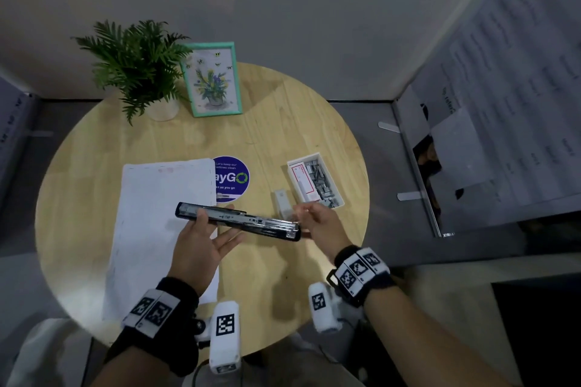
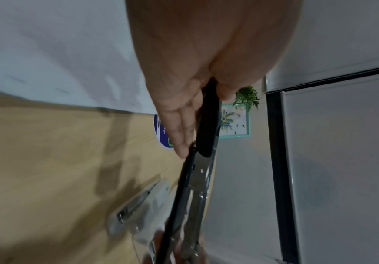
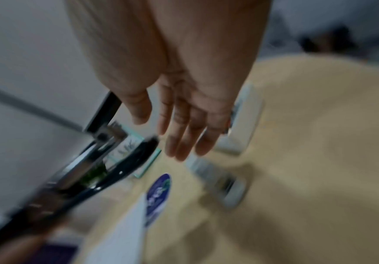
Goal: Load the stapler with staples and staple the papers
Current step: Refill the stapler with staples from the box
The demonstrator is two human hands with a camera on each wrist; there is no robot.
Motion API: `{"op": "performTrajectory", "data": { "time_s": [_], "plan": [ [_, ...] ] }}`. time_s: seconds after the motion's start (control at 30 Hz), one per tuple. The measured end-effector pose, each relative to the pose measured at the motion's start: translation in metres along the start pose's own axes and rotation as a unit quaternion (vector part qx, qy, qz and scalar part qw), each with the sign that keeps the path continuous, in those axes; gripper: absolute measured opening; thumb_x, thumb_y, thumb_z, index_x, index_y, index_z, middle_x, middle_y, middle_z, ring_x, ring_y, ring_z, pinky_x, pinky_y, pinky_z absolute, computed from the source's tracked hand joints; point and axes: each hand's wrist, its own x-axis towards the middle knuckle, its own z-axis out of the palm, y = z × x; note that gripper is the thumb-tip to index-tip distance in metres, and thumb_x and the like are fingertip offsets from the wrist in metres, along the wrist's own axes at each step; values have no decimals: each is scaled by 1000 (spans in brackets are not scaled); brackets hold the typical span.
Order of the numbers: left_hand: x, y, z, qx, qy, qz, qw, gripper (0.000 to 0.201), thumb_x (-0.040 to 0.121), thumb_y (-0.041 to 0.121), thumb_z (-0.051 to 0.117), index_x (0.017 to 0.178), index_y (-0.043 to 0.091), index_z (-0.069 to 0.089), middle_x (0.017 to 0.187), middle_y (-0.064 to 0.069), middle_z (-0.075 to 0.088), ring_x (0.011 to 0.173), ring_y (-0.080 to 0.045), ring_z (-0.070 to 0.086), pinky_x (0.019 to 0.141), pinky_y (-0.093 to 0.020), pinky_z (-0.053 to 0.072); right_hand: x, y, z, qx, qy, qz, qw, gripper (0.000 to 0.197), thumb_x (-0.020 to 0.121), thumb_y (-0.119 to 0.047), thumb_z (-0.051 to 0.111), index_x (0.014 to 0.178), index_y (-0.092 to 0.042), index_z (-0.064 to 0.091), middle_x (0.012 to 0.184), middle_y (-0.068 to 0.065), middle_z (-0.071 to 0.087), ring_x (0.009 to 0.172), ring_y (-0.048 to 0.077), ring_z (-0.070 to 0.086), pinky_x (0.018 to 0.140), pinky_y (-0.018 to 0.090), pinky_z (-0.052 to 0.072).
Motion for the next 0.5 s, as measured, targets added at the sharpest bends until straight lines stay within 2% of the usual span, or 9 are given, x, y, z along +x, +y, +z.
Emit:
{"op": "performTrajectory", "data": {
  "time_s": [0.07,0.1,0.2,0.27,0.4,0.5],
  "plan": [
    [-1,1,-6,13,23,22,999,41,102,34,36,134,11,46,133,-13,58,109,-36,64,83,-39,59,23,-4,-15,-212,45,-51,975,7,92,-18,59,92,-16,66,99,2,68,89,18,63,75,25,51],
    [-2,2,-8,24,33,38,998,40,101,34,37,133,11,47,131,-12,60,107,-35,66,83,-39,59,35,-8,-24,-301,76,-58,949,8,92,-21,59,92,-17,66,103,1,67,91,19,62,76,26,50],
    [-7,3,-16,32,45,72,996,41,101,33,38,130,5,47,129,-13,62,102,-33,69,83,-39,58,74,-16,-46,-512,150,-57,844,15,92,-25,54,96,-21,67,112,6,62,102,30,57,87,42,46],
    [-9,3,-21,27,57,78,995,43,100,33,39,129,2,48,128,-14,63,101,-33,69,84,-40,57,97,-18,-53,-561,162,-48,810,19,92,-27,52,102,-20,67,116,9,58,108,33,52,90,47,43],
    [-14,0,-27,17,67,79,994,40,100,33,40,125,3,50,126,-13,64,107,-37,65,85,-41,57,125,-15,-56,-599,149,-55,785,25,93,-27,50,109,-20,68,128,7,52,117,33,46,96,50,38],
    [-17,-2,-28,22,72,87,993,43,99,32,40,126,0,48,125,-11,65,106,-35,66,84,-39,57,134,-11,-53,-620,141,-80,767,29,94,-26,47,110,-16,69,131,8,52,116,33,46,93,48,38]
  ]
}}
